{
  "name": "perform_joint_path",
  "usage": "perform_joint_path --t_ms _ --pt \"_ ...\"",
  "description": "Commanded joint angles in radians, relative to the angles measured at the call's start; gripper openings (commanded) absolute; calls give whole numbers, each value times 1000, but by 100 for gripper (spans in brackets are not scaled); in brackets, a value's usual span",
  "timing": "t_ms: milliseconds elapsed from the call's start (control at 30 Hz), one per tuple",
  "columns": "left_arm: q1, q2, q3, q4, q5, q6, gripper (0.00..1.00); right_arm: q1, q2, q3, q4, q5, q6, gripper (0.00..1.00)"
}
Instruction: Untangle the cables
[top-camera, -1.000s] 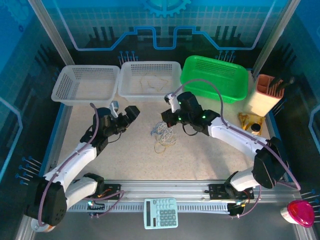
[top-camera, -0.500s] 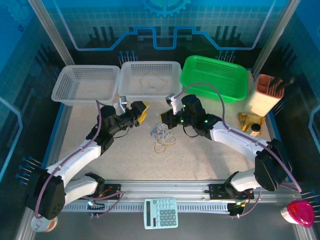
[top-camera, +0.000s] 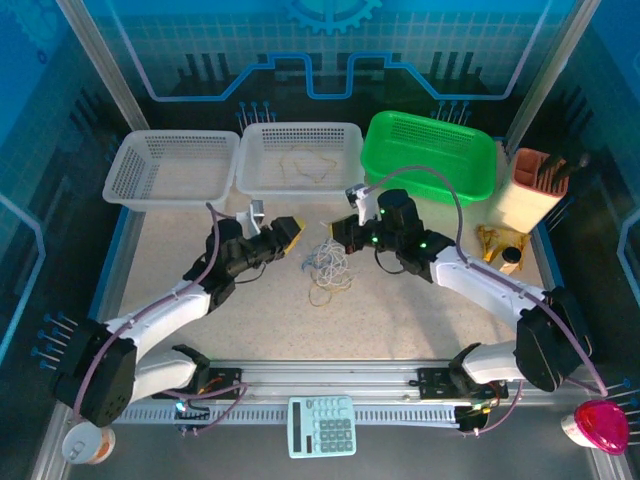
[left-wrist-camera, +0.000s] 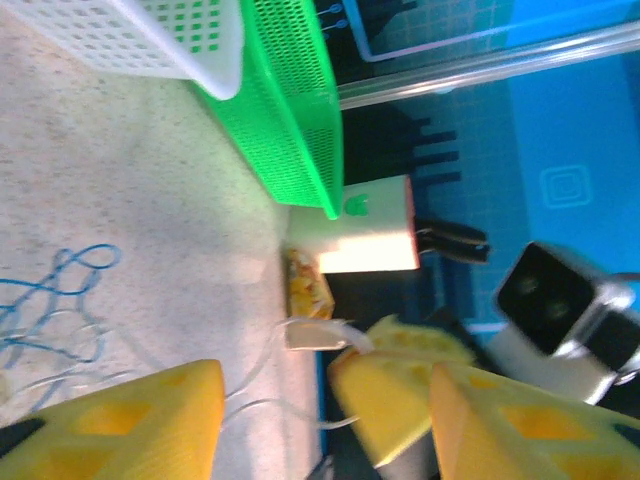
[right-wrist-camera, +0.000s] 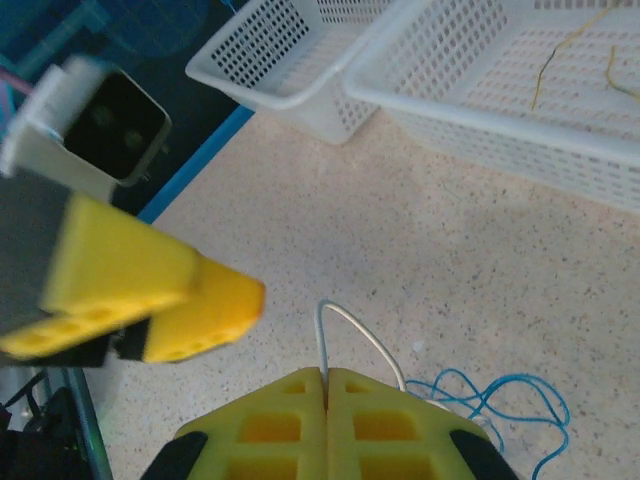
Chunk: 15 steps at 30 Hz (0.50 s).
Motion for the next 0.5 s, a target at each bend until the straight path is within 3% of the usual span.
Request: perform_joint_path --t_ms 0,200,467 --pt "-11 34 -9 40 30 151 47 -21 -38 -21 107 -90 74 0" --pt "-35 91 38 47 64 213 43 -34 -40 -20 147 -156 117 0" --pt "-65 144 99 68 82 252 42 -36 -41 -20 132 -154 112 0"
